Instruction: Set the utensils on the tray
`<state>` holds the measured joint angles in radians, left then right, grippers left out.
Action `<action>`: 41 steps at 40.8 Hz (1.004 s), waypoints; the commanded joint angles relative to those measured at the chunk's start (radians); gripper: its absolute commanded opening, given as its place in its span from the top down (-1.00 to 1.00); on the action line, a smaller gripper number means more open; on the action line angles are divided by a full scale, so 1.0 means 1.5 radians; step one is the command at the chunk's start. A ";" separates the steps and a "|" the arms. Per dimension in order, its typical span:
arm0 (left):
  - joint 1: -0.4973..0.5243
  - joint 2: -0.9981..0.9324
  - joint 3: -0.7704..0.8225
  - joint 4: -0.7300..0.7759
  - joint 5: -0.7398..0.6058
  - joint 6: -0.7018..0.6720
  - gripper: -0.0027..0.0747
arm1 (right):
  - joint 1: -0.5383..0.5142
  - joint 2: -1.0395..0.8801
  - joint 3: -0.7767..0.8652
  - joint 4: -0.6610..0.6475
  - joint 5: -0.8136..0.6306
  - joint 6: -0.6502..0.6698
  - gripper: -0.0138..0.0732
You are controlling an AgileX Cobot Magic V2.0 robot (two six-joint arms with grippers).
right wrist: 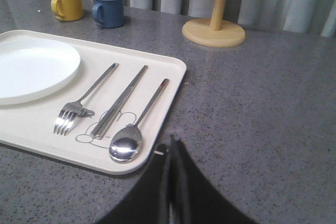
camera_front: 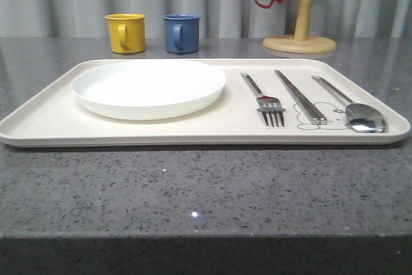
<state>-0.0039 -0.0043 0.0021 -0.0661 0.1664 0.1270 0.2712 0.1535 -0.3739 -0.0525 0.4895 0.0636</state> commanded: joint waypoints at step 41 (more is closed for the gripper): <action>0.001 -0.017 0.001 -0.003 -0.059 -0.006 0.98 | -0.133 -0.099 0.241 0.017 -0.293 -0.005 0.81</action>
<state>-0.0039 -0.0043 0.0021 -0.0661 0.1650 0.1270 0.1004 0.0341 -0.0444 -0.0311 0.1950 0.0636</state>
